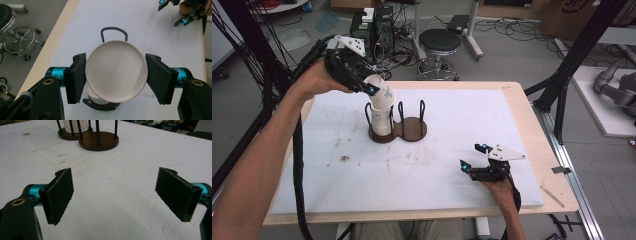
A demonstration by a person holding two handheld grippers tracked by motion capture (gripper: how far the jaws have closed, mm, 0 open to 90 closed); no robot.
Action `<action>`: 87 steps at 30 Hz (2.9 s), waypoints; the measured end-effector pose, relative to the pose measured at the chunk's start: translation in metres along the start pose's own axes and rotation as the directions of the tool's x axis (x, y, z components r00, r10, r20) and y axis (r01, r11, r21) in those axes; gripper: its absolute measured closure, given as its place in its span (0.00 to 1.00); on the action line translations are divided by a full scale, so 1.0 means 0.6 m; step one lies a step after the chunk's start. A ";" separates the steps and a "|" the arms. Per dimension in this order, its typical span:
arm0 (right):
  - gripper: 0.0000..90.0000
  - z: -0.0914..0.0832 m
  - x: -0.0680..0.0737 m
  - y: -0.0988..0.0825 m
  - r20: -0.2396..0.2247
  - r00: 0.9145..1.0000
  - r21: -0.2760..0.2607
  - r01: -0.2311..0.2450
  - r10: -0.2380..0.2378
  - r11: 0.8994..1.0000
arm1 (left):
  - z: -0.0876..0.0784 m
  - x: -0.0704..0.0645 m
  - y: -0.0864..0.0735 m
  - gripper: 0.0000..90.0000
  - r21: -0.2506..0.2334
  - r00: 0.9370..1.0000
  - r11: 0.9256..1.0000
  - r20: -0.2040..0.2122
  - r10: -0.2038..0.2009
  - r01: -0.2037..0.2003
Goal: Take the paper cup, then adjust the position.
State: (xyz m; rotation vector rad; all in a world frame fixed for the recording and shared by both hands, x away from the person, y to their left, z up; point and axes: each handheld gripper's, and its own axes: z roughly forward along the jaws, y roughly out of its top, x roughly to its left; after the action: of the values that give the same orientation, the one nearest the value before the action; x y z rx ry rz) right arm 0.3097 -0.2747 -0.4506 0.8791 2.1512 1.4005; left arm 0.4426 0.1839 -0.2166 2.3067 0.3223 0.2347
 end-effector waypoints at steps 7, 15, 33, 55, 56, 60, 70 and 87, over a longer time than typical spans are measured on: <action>0.17 -0.001 0.002 -0.001 0.002 1.000 -0.004 0.010 -0.010 1.000 | -0.005 -0.056 -0.037 0.40 -0.183 0.999 0.983 0.038 -0.010 0.017; 0.17 -0.002 0.001 -0.001 -0.008 1.000 -0.007 0.003 -0.003 1.000 | 0.016 -0.098 -0.079 0.40 -0.315 0.997 0.948 0.078 -0.015 0.039; 0.17 -0.003 0.004 -0.001 0.002 1.000 -0.011 0.012 -0.012 1.000 | 0.096 -0.169 -0.196 0.40 -0.506 0.987 0.855 0.153 -0.042 0.115; 0.17 -0.001 0.000 -0.001 -0.002 1.000 -0.006 0.012 -0.012 1.000 | 0.125 -0.190 -0.265 0.40 -0.593 0.988 0.795 0.145 -0.050 0.127; 0.17 -0.001 0.001 -0.001 -0.003 1.000 -0.005 0.006 -0.006 1.000 | 0.124 -0.190 -0.264 0.40 -0.591 0.988 0.797 0.147 -0.050 0.128; 0.17 -0.002 -0.001 -0.001 -0.013 1.000 -0.004 -0.007 0.007 1.000 | 0.125 -0.189 -0.263 0.40 -0.587 0.989 0.801 0.144 -0.044 0.121; 0.17 -0.004 -0.006 -0.002 -0.037 0.999 -0.023 -0.012 0.011 1.000 | 0.126 -0.187 -0.265 0.40 -0.577 0.989 0.808 0.139 -0.047 0.119; 0.17 -0.031 -0.031 0.064 -0.297 0.955 -0.080 -0.004 -0.020 0.997 | 0.133 -0.189 -0.261 0.40 -0.578 0.989 0.807 0.143 -0.045 0.120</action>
State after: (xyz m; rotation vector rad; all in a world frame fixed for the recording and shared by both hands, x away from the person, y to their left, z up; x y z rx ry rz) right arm 0.3217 -0.2888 -0.4078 0.6623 2.2907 1.6944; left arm 0.3313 0.1993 -0.3930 1.6761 0.2429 0.1218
